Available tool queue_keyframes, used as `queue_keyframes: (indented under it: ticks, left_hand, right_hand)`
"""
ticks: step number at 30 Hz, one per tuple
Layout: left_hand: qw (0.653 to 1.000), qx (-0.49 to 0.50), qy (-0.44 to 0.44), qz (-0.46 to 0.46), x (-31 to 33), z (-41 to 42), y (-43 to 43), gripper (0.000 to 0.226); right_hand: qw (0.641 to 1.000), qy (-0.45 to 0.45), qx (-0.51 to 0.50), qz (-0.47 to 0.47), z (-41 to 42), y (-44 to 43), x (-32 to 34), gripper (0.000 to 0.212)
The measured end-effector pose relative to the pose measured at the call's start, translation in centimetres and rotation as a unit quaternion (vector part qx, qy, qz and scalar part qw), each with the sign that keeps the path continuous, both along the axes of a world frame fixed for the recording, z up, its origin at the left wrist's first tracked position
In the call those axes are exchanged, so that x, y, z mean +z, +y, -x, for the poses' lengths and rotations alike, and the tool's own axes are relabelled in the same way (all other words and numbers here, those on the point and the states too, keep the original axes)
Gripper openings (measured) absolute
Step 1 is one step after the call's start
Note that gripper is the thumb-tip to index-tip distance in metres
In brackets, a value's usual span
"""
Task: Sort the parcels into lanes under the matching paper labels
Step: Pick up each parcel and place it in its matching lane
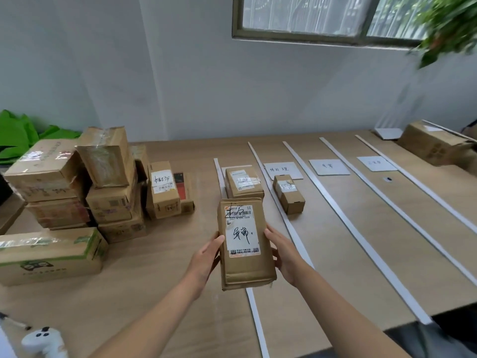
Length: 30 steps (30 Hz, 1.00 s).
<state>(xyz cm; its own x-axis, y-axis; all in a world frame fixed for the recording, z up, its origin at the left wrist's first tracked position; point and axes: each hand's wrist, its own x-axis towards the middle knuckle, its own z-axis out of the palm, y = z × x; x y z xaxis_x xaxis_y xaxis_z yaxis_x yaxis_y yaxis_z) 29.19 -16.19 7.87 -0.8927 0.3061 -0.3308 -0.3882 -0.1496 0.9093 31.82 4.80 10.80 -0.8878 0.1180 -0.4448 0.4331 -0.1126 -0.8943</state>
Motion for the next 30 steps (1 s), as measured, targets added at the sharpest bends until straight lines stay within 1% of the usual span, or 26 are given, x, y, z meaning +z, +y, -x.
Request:
queue_keyframes:
  ticks: [1,3,9,12,13,18,22,27,30]
  left_hand:
    - [1.000,-0.013,0.000,-0.001,-0.1,-0.3,0.8,0.072]
    - [0.999,-0.032,0.004,-0.003,-0.2,-1.0,2.5,0.077]
    - [0.998,-0.059,0.027,0.012,1.4,-3.9,9.1,0.072]
    - [0.996,-0.071,0.046,0.026,2.2,-4.7,13.9,0.055]
    - [0.996,-0.072,0.050,0.028,2.4,-5.1,15.8,0.053]
    - [0.995,-0.076,0.061,0.028,2.3,-8.3,26.3,0.056]
    - [0.994,-0.085,0.058,0.030,1.9,-10.7,33.7,0.071]
    - [0.991,-0.108,0.075,0.033,1.3,-11.8,41.2,0.068]
    - [0.990,-0.113,0.072,0.034,0.5,-11.3,44.7,0.054]
  right_hand:
    - [1.000,-0.001,-0.009,-0.002,-0.6,0.8,-0.1,0.035]
    - [1.000,0.000,-0.026,-0.006,-1.8,2.6,-0.1,0.034]
    - [0.998,0.018,-0.056,0.002,-5.6,8.8,0.2,0.034]
    - [0.997,0.038,-0.067,0.019,-7.5,13.6,0.7,0.036]
    - [0.997,0.040,-0.068,0.020,-8.1,15.4,1.0,0.036]
    - [0.996,0.050,-0.067,0.003,-11.4,25.5,1.7,0.033]
    - [0.993,0.052,-0.104,0.005,-13.9,32.7,1.0,0.033]
    - [0.992,0.042,-0.120,0.006,-15.6,39.3,-0.3,0.032]
    - [0.990,0.046,-0.132,0.012,-15.1,42.7,-0.8,0.033]
